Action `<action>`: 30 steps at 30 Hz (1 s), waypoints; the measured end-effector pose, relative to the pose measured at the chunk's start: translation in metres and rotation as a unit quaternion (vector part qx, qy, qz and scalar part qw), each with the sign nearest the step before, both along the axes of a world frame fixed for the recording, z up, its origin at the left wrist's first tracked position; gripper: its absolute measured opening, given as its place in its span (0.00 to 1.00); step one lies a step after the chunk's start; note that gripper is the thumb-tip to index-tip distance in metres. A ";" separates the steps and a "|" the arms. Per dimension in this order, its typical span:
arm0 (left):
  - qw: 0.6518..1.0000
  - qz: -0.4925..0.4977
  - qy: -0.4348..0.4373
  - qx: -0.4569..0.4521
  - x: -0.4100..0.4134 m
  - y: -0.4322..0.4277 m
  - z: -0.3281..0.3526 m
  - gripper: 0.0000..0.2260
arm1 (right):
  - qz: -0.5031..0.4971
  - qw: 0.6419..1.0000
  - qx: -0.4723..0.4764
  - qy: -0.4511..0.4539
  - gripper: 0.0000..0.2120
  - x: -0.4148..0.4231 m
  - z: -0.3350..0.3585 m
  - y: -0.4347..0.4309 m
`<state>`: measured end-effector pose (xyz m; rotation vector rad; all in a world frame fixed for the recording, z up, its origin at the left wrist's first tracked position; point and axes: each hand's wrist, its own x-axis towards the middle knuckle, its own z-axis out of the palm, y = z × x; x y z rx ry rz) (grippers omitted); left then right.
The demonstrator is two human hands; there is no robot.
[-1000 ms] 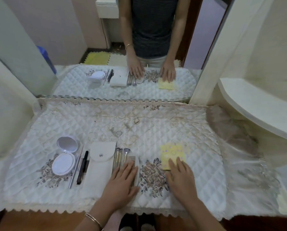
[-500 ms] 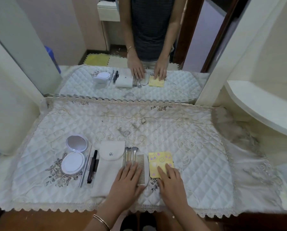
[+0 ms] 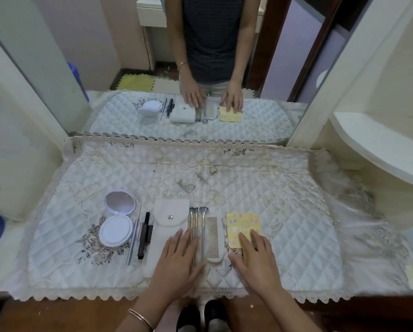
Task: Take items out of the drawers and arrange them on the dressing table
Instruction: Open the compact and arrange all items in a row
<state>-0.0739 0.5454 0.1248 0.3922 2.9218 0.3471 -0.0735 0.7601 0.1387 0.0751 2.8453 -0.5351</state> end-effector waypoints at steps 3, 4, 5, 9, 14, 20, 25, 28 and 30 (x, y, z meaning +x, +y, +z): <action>1.000 0.022 -0.008 -0.011 0.004 -0.013 0.002 0.28 | -0.019 1.000 -0.007 0.021 0.56 0.004 0.001 -0.005; 0.999 0.027 -0.008 -0.017 0.005 -0.016 0.002 0.28 | -0.021 1.000 -0.005 0.017 0.56 0.006 0.001 -0.007; 0.999 0.030 -0.011 -0.022 0.007 -0.019 0.000 0.28 | -0.022 1.000 -0.003 0.008 0.56 0.009 0.001 -0.009; 0.999 0.041 -0.007 -0.031 0.007 -0.024 -0.004 0.27 | -0.023 0.999 -0.015 -0.017 0.41 0.011 0.004 -0.014; 0.999 0.021 -0.012 -0.043 0.003 -0.026 -0.005 0.26 | -0.033 0.999 -0.006 -0.023 0.26 0.009 0.004 -0.014; 0.997 -0.032 0.052 -0.044 0.000 -0.031 -0.004 0.24 | -0.032 0.999 0.002 -0.026 0.27 0.009 0.006 -0.016; 0.998 -0.035 0.028 -0.032 0.000 -0.037 0.005 0.24 | -0.022 0.999 0.009 -0.032 0.25 0.003 0.012 -0.013; 0.998 -0.034 0.002 -0.050 0.003 -0.037 0.015 0.23 | -0.010 0.999 0.010 -0.041 0.25 0.003 0.014 -0.011; 0.998 -0.028 -0.010 -0.056 0.003 -0.039 0.015 0.24 | -0.007 0.999 0.008 -0.042 0.24 0.002 0.016 -0.010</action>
